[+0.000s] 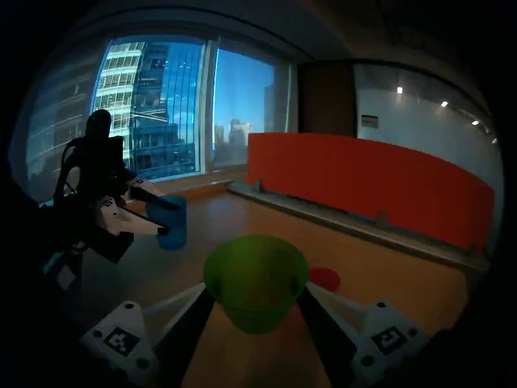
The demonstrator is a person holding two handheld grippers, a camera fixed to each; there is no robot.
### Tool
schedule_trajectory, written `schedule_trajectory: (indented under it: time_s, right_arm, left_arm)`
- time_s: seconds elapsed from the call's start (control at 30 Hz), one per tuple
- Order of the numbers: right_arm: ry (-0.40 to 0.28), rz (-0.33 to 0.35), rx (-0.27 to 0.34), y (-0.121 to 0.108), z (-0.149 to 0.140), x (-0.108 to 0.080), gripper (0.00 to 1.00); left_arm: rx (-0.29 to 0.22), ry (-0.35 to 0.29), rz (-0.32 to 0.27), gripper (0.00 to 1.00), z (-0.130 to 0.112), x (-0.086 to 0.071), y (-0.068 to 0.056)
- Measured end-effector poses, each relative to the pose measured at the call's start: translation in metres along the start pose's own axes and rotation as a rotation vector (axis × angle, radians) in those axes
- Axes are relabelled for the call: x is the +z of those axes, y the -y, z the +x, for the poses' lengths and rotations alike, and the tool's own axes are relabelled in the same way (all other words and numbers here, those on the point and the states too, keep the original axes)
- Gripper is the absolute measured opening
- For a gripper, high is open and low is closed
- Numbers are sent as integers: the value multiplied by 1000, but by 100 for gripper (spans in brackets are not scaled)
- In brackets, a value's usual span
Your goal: Pour water
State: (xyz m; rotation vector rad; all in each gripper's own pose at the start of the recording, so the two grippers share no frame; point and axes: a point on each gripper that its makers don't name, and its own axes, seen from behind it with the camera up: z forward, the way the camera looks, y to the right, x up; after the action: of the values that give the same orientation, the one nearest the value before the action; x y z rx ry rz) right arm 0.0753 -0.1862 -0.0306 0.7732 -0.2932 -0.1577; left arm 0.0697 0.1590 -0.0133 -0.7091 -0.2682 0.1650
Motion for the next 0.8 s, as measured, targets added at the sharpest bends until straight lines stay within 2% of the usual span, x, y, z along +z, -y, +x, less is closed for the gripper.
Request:
schedule_trajectory:
  time_s: [0.3, 0.8]
  right_arm:
    - [-47, 6, -33, 14, 19, 0, 88]
    - [-86, 42, -27, 29, 34, 6, 88]
  left_arm:
    - [11, -32, 16, 84, 13, -11, 0]
    - [59, -98, 61, 84, 35, -22, 9]
